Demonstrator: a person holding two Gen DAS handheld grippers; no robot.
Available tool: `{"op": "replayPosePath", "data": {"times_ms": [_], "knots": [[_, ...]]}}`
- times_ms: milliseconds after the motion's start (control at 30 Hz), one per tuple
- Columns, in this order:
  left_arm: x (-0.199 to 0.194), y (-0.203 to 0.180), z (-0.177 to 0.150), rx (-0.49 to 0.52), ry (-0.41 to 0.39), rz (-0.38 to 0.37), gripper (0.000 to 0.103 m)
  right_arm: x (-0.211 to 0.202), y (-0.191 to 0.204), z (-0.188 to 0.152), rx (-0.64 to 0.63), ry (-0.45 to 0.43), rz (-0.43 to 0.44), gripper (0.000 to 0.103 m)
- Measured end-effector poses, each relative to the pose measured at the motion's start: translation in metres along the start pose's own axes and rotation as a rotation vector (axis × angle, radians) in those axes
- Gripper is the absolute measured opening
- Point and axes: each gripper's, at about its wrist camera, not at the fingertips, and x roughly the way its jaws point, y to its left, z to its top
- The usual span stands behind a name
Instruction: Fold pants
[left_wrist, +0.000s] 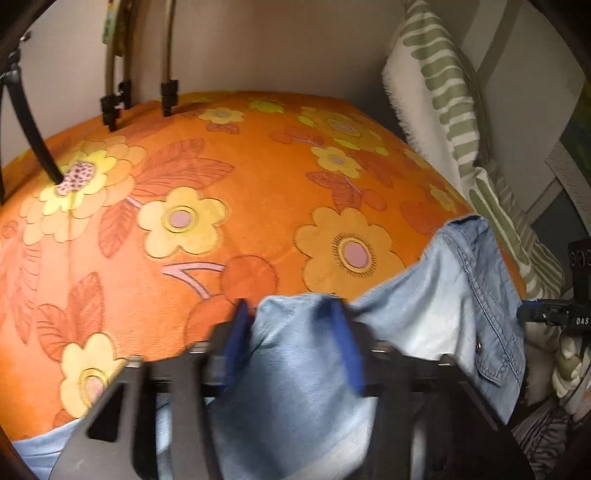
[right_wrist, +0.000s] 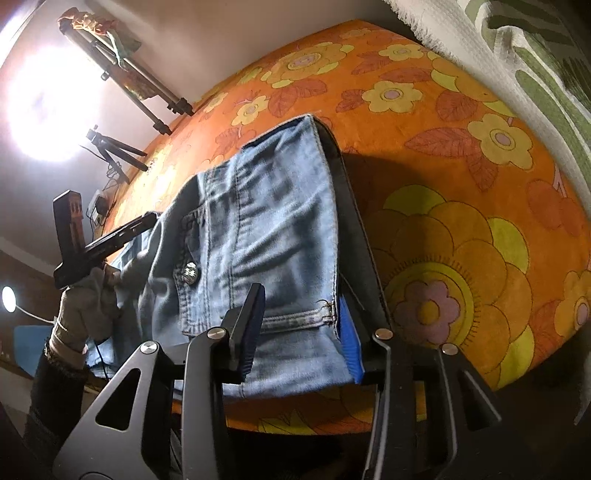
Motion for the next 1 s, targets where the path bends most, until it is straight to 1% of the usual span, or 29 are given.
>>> {"op": "replayPosePath", "data": {"times_ms": [33, 67, 100, 200, 233, 267, 367, 400, 433, 467, 500, 567, 600, 667, 700, 733, 800, 833, 900, 933, 967, 1000], "knots": [[0.000, -0.002, 0.000, 0.009, -0.003, 0.004, 0.020, 0.000, -0.002, -0.001, 0.003, 0.003, -0.004, 0.042], [0.000, -0.004, -0.001, 0.019, -0.007, 0.011, 0.019, 0.000, -0.004, -0.002, 0.008, 0.006, -0.005, 0.042], [-0.002, -0.005, -0.001, 0.028, -0.016, 0.027, 0.013, 0.001, -0.007, -0.002, 0.014, 0.011, -0.005, 0.042], [-0.012, -0.005, 0.000, 0.017, -0.057, 0.046, 0.010, 0.002, -0.010, -0.004, 0.019, 0.019, -0.010, 0.042], [-0.014, -0.008, 0.001, 0.027, -0.068, 0.059, 0.010, 0.002, -0.009, -0.005, 0.013, 0.019, -0.013, 0.042], [-0.019, -0.015, 0.001, 0.067, -0.096, 0.095, 0.010, 0.002, -0.007, -0.006, 0.003, 0.017, -0.018, 0.042], [-0.019, -0.029, 0.003, 0.158, -0.122, 0.179, 0.010, 0.001, 0.002, -0.009, -0.033, 0.004, -0.031, 0.008], [-0.014, -0.029, 0.005, 0.165, -0.110, 0.193, 0.010, 0.001, 0.005, -0.009, -0.045, -0.002, -0.045, 0.007], [-0.009, -0.028, 0.007, 0.163, -0.098, 0.206, 0.010, 0.000, 0.007, -0.009, -0.055, -0.022, -0.083, 0.006], [-0.001, -0.026, 0.009, 0.167, -0.089, 0.241, 0.009, -0.001, 0.007, -0.008, -0.061, -0.038, -0.133, 0.006], [0.005, -0.023, 0.010, 0.167, -0.083, 0.280, 0.006, -0.002, 0.006, -0.007, -0.060, -0.052, -0.178, 0.006], [0.008, -0.014, 0.015, 0.138, -0.078, 0.316, 0.006, -0.004, 0.003, -0.005, -0.052, -0.057, -0.202, 0.006], [0.004, -0.008, 0.016, 0.111, -0.086, 0.318, 0.006, -0.004, 0.005, -0.004, -0.066, -0.056, -0.216, 0.006], [-0.013, 0.002, 0.019, 0.074, -0.119, 0.309, 0.006, -0.004, 0.014, -0.006, -0.120, -0.066, -0.281, 0.006], [-0.022, 0.004, 0.020, 0.079, -0.132, 0.316, 0.007, -0.005, 0.018, -0.006, -0.139, -0.073, -0.314, 0.008], [-0.034, 0.008, 0.019, 0.085, -0.141, 0.330, 0.012, -0.007, 0.021, -0.006, -0.156, -0.082, -0.344, 0.011], [-0.061, 0.017, 0.016, 0.075, -0.161, 0.325, 0.013, -0.014, 0.023, -0.004, -0.158, -0.096, -0.345, 0.014], [-0.077, 0.021, 0.011, 0.058, -0.174, 0.320, 0.013, -0.020, 0.025, -0.003, -0.155, -0.117, -0.329, 0.014], [-0.105, 0.027, -0.003, 0.027, -0.193, 0.279, 0.013, -0.032, 0.032, -0.001, -0.169, -0.161, -0.288, 0.015], [-0.124, 0.029, -0.018, 0.015, -0.206, 0.266, 0.013, -0.039, 0.039, 0.002, -0.184, -0.193, -0.259, 0.015], [-0.137, 0.029, -0.031, 0.009, -0.206, 0.255, 0.013, -0.041, 0.044, 0.004, -0.195, -0.207, -0.235, 0.015], [-0.148, 0.027, -0.046, 0.008, -0.206, 0.237, 0.015, -0.043, 0.051, 0.006, -0.212, -0.221, -0.189, 0.019]]}}
